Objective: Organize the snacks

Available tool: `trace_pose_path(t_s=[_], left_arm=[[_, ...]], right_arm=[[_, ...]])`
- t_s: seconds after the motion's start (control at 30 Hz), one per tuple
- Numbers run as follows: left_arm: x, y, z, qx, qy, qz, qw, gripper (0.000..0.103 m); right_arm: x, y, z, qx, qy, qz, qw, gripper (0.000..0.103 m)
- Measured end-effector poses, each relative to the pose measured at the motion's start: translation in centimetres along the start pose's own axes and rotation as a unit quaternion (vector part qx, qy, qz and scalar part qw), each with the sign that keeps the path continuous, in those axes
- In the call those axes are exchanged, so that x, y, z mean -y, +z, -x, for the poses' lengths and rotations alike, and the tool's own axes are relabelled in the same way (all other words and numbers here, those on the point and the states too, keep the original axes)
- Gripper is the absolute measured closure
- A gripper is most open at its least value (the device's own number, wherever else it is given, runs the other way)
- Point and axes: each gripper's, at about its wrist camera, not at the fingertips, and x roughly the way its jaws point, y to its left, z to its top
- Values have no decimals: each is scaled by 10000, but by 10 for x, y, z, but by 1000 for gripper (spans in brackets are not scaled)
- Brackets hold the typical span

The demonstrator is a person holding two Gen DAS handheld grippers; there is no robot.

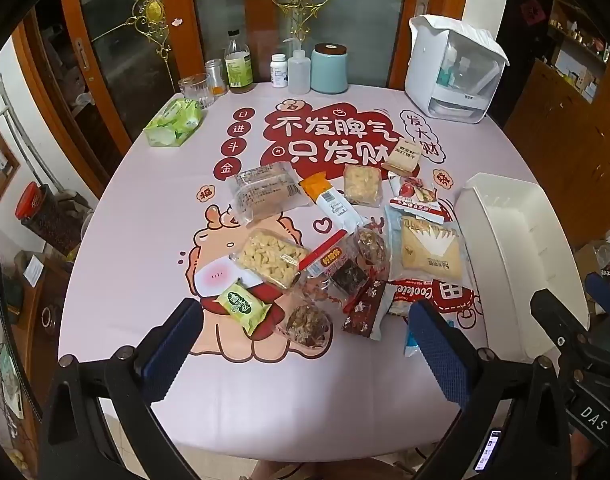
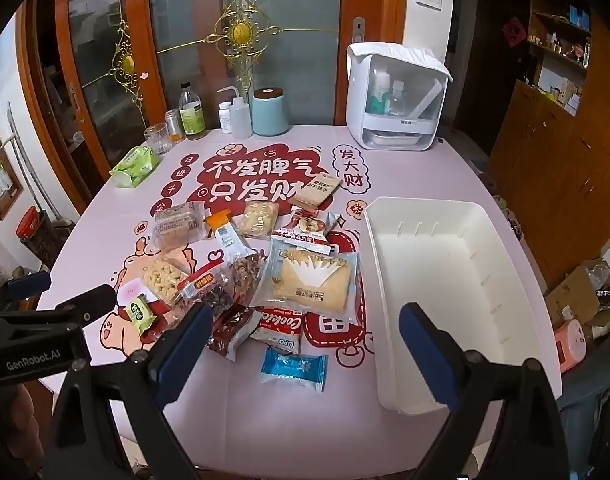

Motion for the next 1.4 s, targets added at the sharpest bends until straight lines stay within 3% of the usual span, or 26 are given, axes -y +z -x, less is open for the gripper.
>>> trace_pose_path(t_s=[0.03,0.1,0.13,0.97,1.4], left_arm=[[0,0,0,11,0,0,10000,1],[0,0,0,49,-2,1,10000,1],[0,0,0,76,-6,-1,10000,1],[-7,-2,10,60,-44,-143,9999,1],[8,0,13,272,-58,-380,9989,1]], right_arm=[[0,-2,3,214,12,-2,9998,8],[1,-3,4,213,25,-7,9998,8],[0,-1,2,72,21,-8,10000,8],[-4,-2,8,-5,58,-28,10000,8],[-7,1,6,-101,64,-120,9999,8]])
